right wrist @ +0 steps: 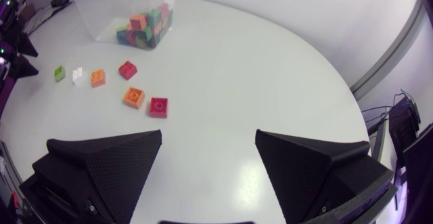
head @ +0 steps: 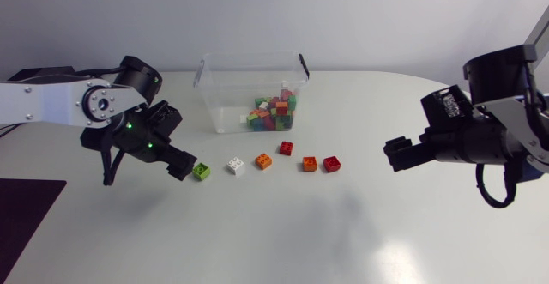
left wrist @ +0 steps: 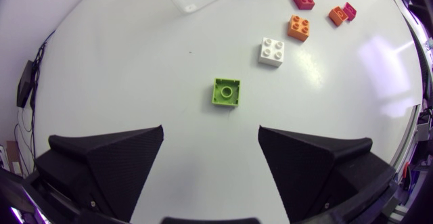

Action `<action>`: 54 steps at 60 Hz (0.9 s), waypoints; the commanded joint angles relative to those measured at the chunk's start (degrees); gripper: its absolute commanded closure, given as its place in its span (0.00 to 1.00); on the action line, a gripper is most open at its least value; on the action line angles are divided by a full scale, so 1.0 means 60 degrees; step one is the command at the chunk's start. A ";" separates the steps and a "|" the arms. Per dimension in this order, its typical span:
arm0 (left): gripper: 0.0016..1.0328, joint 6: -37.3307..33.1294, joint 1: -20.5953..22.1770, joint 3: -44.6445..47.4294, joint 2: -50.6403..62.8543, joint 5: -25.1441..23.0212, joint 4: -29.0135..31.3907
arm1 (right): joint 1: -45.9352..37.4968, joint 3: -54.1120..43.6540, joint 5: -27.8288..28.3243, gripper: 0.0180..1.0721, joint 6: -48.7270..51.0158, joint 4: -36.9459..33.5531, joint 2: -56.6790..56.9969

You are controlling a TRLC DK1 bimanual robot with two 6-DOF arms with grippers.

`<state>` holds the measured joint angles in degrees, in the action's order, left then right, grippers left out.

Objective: Place the duplo bricks in the container

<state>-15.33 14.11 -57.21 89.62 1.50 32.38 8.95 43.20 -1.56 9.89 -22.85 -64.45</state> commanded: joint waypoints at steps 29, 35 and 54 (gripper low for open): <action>0.14 -0.1048 0.0256 -0.2491 0.3344 -0.0279 0.0682 | 0.0369 0.1267 0.0158 0.05 0.1325 -0.0806 -0.2516; 0.16 -0.1063 0.0285 -0.2814 0.3608 -0.0279 0.0858 | 0.0427 0.1355 0.0129 0.05 0.1296 -0.0806 -0.2780; 0.39 -0.1136 0.0256 -0.3209 0.4106 -0.0352 0.1283 | 0.0486 0.1794 0.0041 0.05 0.1252 -0.0791 -0.3395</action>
<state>-21.06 15.55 -74.74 112.71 0.14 38.92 11.53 52.31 -1.19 16.78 -27.22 -83.53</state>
